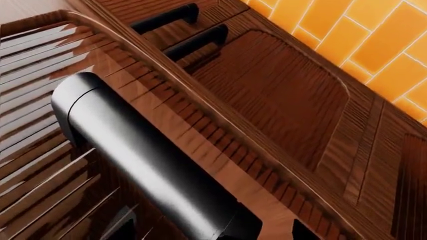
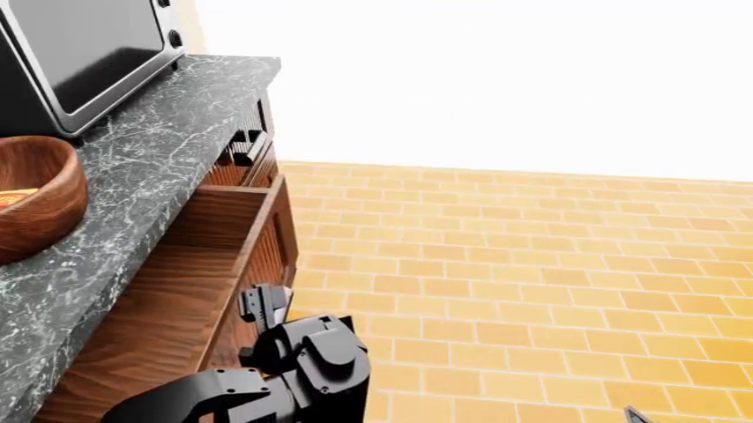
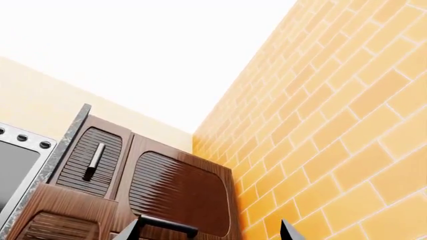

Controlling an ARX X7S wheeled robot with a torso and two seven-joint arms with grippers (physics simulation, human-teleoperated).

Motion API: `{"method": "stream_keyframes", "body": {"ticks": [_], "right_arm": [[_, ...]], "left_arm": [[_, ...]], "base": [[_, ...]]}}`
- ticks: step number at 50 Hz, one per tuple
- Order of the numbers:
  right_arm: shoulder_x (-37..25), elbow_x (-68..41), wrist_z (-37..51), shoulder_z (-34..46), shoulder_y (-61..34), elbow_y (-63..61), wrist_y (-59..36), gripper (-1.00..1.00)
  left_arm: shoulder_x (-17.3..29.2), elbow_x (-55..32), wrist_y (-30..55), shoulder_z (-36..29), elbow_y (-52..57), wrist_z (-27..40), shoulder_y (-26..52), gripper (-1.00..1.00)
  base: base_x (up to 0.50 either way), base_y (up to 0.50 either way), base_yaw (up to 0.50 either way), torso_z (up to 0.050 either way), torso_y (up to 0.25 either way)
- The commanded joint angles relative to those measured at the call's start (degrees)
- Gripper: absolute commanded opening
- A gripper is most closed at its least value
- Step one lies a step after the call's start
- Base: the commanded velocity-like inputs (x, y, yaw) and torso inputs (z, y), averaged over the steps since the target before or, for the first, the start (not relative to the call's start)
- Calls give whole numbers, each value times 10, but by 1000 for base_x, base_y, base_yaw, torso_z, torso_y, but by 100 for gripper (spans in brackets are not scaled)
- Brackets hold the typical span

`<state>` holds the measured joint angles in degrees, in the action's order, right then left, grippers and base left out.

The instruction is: Place the bar in the bowl and close the drawer.

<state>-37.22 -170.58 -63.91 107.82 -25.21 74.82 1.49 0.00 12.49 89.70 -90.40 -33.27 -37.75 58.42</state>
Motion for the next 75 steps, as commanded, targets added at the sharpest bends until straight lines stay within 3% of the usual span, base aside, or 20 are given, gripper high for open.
{"method": "stream_keyframes", "body": {"ticks": [1, 10, 17, 21, 30, 48, 75], "right_arm": [[1, -3, -4, -1, 4, -1, 5, 100], [2, -1, -4, -6, 4, -3, 12, 100], [5, 0, -5, -11, 10, -3, 17, 100], [5, 1, -6, -14, 13, -3, 19, 100], [7, 3, -5, -19, 18, -3, 21, 100], [-14, 15, -2, -35, 22, -55, 59, 100], [-35, 39, 9, -56, 29, -134, 125, 100]], "left_arm": [[0, 20, 3, -7, -38, 2, 5, 100], [0, 63, 3, -19, -62, -22, 8, 100], [0, 247, -50, -42, -106, -197, -15, 100], [0, 304, -95, -38, -130, -235, -23, 100], [0, 280, -132, -37, -183, -222, -17, 100], [0, 306, -173, -49, -266, -285, -14, 100], [0, 209, -250, -88, -389, -207, -9, 100]], "base": [[0, 0, 0, 0, 0], [0, 0, 0, 2, 0], [0, 0, 0, 0, 1], [0, 0, 0, 0, 0], [0, 0, 0, 0, 0], [0, 0, 0, 0, 1], [0, 0, 0, 0, 1]]}}
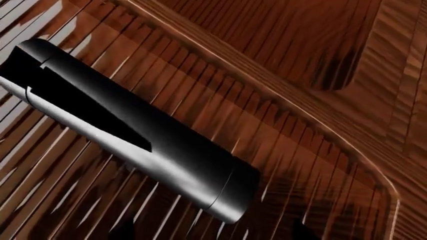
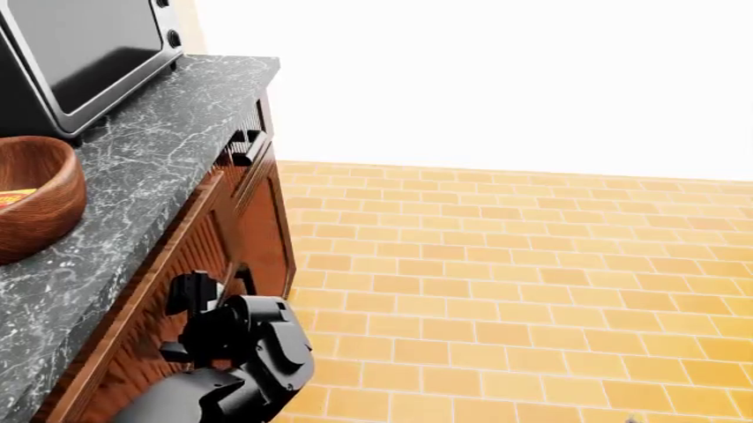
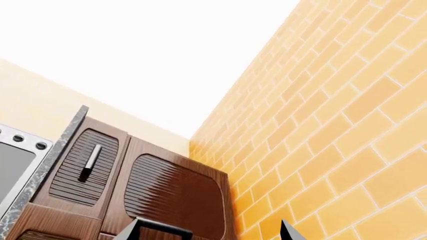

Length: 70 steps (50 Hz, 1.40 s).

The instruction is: Place the bar in the bowl and close the drawer.

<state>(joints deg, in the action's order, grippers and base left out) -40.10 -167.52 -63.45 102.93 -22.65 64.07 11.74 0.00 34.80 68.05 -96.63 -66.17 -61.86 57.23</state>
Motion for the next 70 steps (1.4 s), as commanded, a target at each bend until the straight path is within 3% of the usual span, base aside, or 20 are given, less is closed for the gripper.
{"method": "stream_keyframes", "body": {"ticks": [1, 13, 22, 30, 70], "right_arm": [[-7, 10, 5, -8, 4, -30, 26, 100], [-14, 16, 6, -17, 12, -53, 45, 100], [-16, 23, 8, -21, 15, -67, 58, 100], [-21, 29, 11, -26, 16, -85, 73, 100], [-26, 51, 24, -45, 25, -111, 99, 100]], "left_arm": [[0, -17, -38, -27, -61, 37, 2, 100], [0, -53, -91, -59, -88, 64, 3, 100], [2, -254, -136, -246, -88, 103, 19, 100], [8, -321, -175, -315, -88, 121, 22, 100], [55, -347, -167, -346, -88, 97, 15, 100]], "base": [[0, 0, 0, 0, 10], [0, 0, 0, 0, 0], [0, 0, 0, 0, 0], [0, 0, 0, 0, 0], [0, 0, 0, 0, 0]]}}
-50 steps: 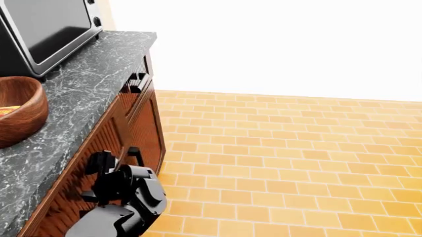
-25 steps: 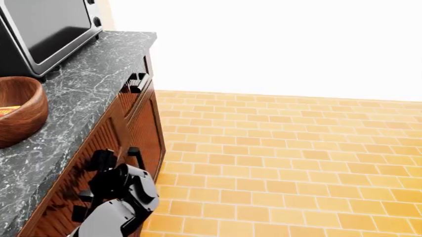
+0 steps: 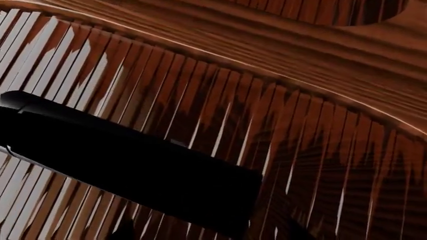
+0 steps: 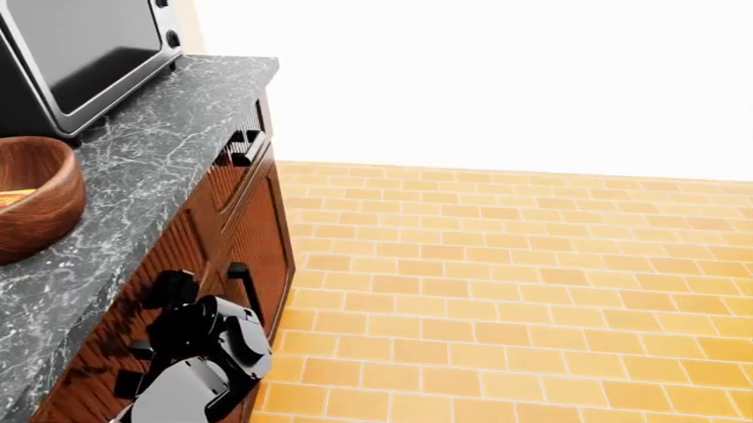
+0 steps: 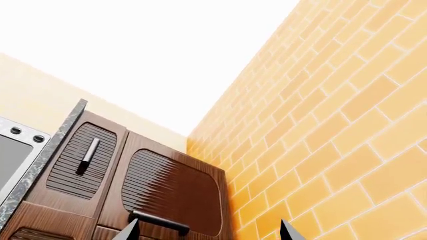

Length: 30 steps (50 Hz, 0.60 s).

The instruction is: Place the bar in the bowl and close the drawer.

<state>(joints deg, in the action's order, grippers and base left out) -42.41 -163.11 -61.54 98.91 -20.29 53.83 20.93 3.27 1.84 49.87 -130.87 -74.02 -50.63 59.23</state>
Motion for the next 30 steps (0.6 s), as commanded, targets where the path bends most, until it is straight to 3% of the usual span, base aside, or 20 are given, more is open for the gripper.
{"method": "stream_keyframes", "body": {"ticks": [1, 30], "right_arm": [[-2, 7, 5, -5, 1, -9, 8, 100], [-5, 25, 16, -16, 4, -31, 30, 100]], "left_arm": [[23, -18, 15, -2, -10, -15, -5, 100], [48, -16, 34, -18, -10, -37, -17, 100]], "base": [[0, 0, 0, 0, 0], [0, 0, 0, 0, 0]]}}
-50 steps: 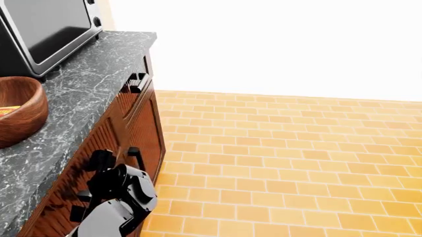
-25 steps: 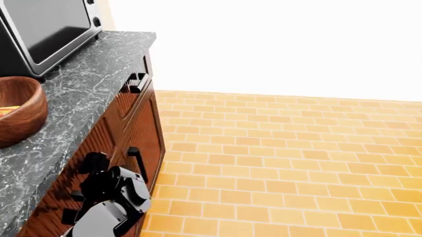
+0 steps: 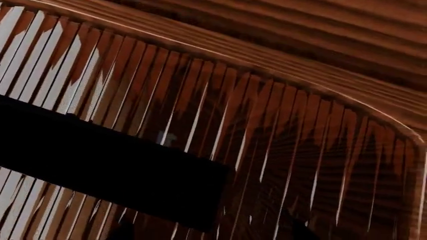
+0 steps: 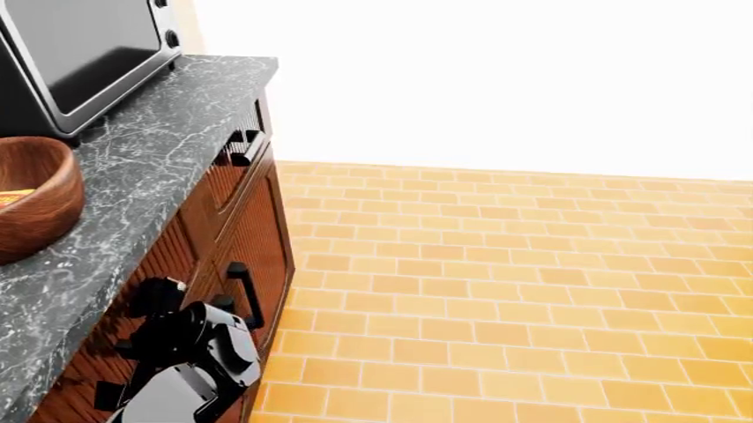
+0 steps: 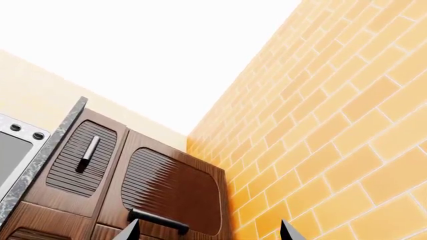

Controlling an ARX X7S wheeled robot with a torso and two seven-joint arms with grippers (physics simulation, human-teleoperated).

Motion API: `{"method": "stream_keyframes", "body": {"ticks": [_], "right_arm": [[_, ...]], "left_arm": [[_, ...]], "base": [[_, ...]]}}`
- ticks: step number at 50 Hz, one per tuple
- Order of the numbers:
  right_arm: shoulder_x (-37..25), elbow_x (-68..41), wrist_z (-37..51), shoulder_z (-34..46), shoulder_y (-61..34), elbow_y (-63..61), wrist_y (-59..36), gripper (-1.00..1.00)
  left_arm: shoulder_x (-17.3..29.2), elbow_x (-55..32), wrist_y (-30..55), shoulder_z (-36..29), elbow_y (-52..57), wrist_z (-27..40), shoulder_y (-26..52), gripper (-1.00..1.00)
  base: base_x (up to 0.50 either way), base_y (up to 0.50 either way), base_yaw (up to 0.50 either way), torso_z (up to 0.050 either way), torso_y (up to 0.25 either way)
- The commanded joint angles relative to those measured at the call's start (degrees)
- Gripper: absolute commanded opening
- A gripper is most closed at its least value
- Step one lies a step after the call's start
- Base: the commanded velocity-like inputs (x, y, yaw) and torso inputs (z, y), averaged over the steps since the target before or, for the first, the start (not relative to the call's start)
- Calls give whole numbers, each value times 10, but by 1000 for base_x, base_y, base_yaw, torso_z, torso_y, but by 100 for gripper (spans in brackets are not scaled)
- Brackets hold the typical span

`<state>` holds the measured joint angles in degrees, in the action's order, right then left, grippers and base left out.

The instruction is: Place the bar in the bowl and close the drawer.

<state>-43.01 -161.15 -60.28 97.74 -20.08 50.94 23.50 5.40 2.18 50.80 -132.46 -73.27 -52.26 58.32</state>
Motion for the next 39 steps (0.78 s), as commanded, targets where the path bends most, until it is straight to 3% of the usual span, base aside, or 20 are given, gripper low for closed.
{"method": "stream_keyframes", "body": {"ticks": [1, 24, 39], "right_arm": [[2, 6, 4, -5, 2, -1, 4, 100], [11, 17, 13, -11, 3, 6, 5, 100], [-1, 26, 16, -18, 7, -23, 24, 100]], "left_arm": [[28, -19, 26, -4, -17, -23, -10, 100], [47, -20, 34, -24, -17, -34, -27, 100], [28, -21, 12, -22, -17, -30, -8, 100]], "base": [[0, 0, 0, 0, 0], [0, 0, 1, 0, 1], [3, 1, 2, 0, 1]]}}
